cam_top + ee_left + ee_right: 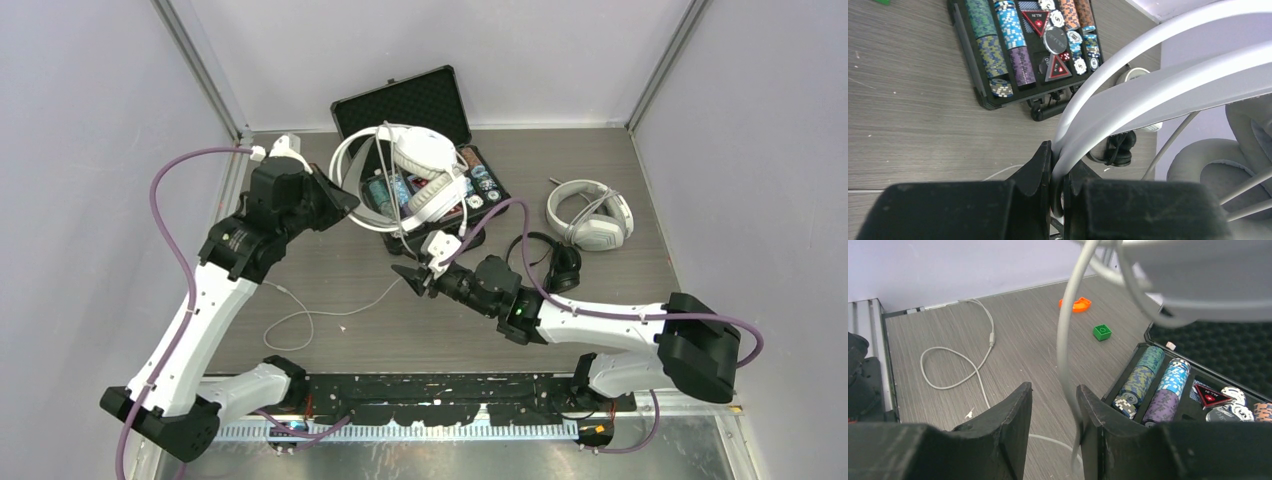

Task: Wrap the headphones
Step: Wrap the headphones cable around the headphones.

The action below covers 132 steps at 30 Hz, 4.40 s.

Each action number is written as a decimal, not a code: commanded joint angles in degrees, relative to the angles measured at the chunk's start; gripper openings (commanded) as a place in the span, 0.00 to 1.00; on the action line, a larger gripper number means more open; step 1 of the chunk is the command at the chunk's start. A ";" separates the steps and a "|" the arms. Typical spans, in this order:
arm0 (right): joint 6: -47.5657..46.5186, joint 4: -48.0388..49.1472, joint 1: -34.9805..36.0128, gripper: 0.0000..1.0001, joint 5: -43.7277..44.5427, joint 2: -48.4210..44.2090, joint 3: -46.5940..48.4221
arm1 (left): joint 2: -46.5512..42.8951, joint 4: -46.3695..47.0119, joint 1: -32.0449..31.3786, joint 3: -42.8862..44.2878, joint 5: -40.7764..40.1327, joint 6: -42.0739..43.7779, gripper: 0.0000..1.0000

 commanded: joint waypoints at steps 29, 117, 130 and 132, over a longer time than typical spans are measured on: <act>2.96 30.61 -4.21 0.00 0.13 12.70 -5.58 | -2.43 7.83 0.22 6.38 10.99 -8.62 0.00; 11.27 4.66 -1.45 0.00 19.68 -6.57 -11.77 | 0.56 12.15 7.67 3.74 32.54 -0.72 0.00; 14.99 7.08 -6.11 0.00 6.20 -8.08 -15.30 | -1.72 14.28 9.45 3.01 23.82 -6.56 0.00; 15.51 7.51 -6.08 0.00 4.92 -7.53 -15.56 | -1.51 16.89 9.53 1.83 23.56 -8.98 0.00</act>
